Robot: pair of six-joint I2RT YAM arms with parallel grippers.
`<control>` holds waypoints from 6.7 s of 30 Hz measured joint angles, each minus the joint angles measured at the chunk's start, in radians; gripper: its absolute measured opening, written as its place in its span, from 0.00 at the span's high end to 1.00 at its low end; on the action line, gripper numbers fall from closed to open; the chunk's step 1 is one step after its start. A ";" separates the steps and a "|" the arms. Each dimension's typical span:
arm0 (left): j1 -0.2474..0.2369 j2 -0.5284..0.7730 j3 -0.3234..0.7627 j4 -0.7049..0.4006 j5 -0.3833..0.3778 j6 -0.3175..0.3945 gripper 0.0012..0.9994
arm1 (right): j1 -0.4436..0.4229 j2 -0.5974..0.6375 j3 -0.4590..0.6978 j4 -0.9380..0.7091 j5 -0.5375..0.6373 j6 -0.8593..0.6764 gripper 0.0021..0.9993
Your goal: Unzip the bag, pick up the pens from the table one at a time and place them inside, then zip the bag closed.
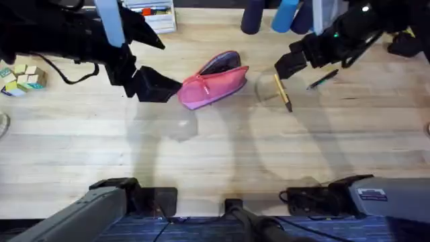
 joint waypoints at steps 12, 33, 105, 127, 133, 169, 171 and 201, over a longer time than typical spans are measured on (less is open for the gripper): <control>0.000 0.000 0.000 0.000 0.000 0.000 0.01 | 0.000 0.065 -0.048 0.168 -0.025 0.019 0.00; 0.000 0.000 0.000 0.004 0.000 0.000 0.01 | -0.015 0.081 -0.332 0.500 -0.045 0.072 0.00; 0.000 0.000 0.000 0.006 0.000 0.000 0.01 | 0.075 0.032 -0.206 0.677 -0.048 -0.667 0.97; 0.000 0.000 0.000 0.003 -0.027 0.000 0.01 | 0.147 0.034 -0.206 0.705 -0.457 -1.357 0.97; 0.000 0.000 0.000 0.003 -0.027 0.000 0.01 | 0.183 0.079 -0.206 0.705 -0.476 -1.517 0.97; 0.000 0.000 0.000 0.029 -0.027 0.000 0.01 | 0.301 0.282 -0.205 0.785 -0.481 -1.685 0.97; 0.000 0.000 0.000 0.028 -0.027 0.000 0.01 | 0.304 0.284 -0.204 0.787 -0.479 -1.685 0.97; 0.000 0.000 0.000 0.029 -0.027 0.000 0.01 | 0.309 0.302 -0.201 0.899 -0.371 -1.496 0.97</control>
